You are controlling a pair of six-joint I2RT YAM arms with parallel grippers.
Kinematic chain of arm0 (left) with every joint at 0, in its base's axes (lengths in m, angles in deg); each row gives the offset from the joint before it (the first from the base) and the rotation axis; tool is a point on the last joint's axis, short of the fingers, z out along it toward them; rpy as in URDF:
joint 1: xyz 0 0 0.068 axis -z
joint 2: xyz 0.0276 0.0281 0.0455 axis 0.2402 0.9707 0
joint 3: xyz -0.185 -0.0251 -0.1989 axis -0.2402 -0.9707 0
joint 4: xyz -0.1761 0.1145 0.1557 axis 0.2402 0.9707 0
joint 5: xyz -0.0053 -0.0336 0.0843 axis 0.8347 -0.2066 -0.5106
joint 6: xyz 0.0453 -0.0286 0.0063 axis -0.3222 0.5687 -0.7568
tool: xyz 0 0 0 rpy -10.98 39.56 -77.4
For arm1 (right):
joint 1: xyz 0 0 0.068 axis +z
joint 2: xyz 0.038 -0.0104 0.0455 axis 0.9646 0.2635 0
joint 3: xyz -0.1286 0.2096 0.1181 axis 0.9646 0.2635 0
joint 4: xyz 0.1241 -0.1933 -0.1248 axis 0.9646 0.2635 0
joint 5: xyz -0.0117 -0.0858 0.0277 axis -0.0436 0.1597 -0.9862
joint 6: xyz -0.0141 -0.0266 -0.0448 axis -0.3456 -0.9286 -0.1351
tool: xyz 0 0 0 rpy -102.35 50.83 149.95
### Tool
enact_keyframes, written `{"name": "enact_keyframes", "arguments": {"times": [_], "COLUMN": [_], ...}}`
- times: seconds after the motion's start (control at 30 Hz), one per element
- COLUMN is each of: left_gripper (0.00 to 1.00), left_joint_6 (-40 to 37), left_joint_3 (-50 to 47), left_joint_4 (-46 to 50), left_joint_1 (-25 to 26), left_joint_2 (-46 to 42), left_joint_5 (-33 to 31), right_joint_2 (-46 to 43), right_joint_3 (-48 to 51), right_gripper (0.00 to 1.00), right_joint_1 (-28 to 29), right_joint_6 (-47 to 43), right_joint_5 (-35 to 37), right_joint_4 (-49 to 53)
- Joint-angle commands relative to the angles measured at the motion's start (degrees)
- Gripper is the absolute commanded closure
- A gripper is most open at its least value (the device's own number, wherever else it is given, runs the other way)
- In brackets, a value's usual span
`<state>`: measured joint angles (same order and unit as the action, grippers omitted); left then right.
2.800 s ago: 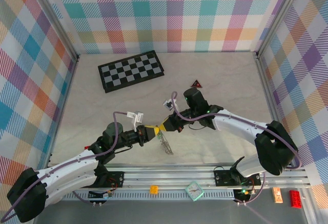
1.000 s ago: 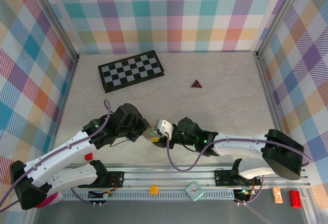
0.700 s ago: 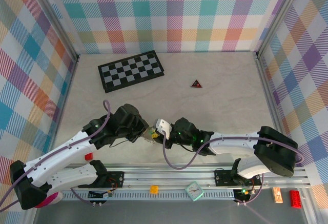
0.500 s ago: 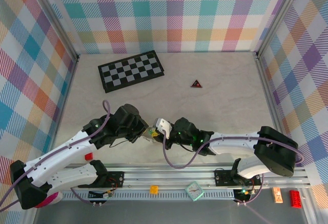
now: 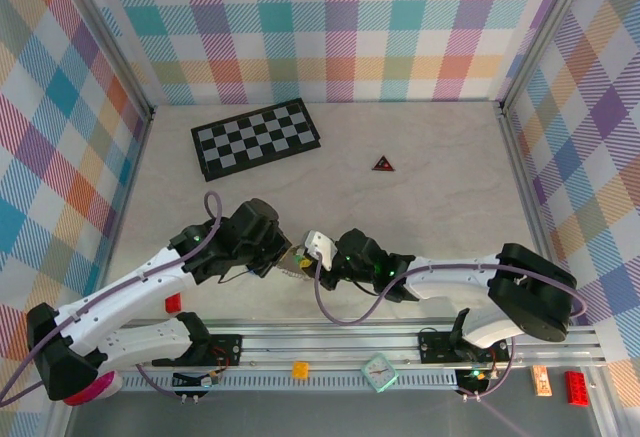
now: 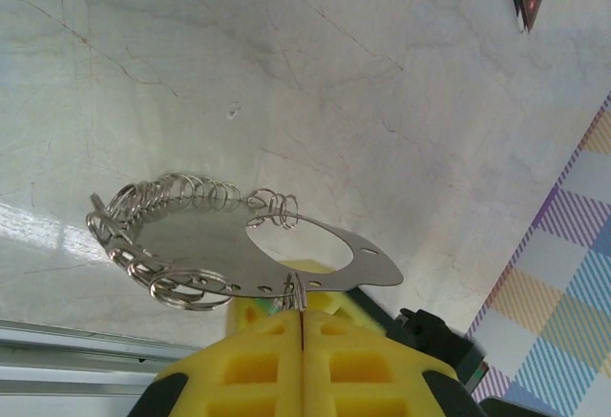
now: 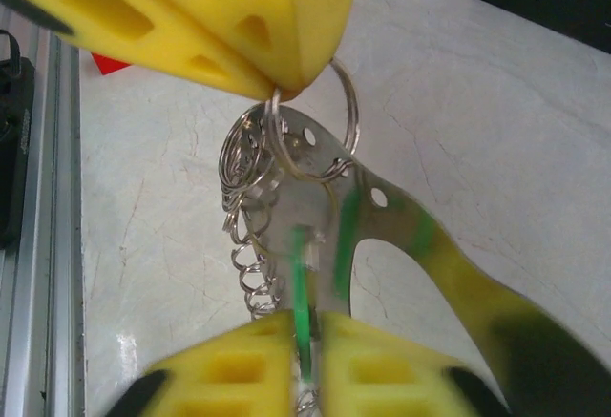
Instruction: Put the keys on the keyring
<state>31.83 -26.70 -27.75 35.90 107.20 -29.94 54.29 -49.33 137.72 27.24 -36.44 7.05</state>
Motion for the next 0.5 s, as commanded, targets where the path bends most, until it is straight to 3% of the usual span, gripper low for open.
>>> {"name": "enact_keyframes", "arguments": {"times": [0.0,0.2,0.47], "left_gripper": [1.00,1.00,1.00], "left_joint_6": [1.8,3.6,4.7], "left_joint_3": [2.5,3.5,4.4], "left_joint_4": [2.4,3.6,4.0], "left_joint_1": [0.7,0.9,1.0], "left_joint_2": [0.0,0.6,1.3], "left_joint_5": [-0.4,-0.1,0.5], "right_joint_2": [-3.4,-7.5,-3.3], "right_joint_3": [1.2,5.1,2.8], "right_gripper": [0.69,0.62,0.60], "right_joint_1": [-0.1,0.5,3.2], "right_joint_6": [-3.3,-5.7,-7.2], "right_joint_5": [-1.8,-0.6,3.3], "right_joint_4": [-0.2,-6.0,-15.8]}}
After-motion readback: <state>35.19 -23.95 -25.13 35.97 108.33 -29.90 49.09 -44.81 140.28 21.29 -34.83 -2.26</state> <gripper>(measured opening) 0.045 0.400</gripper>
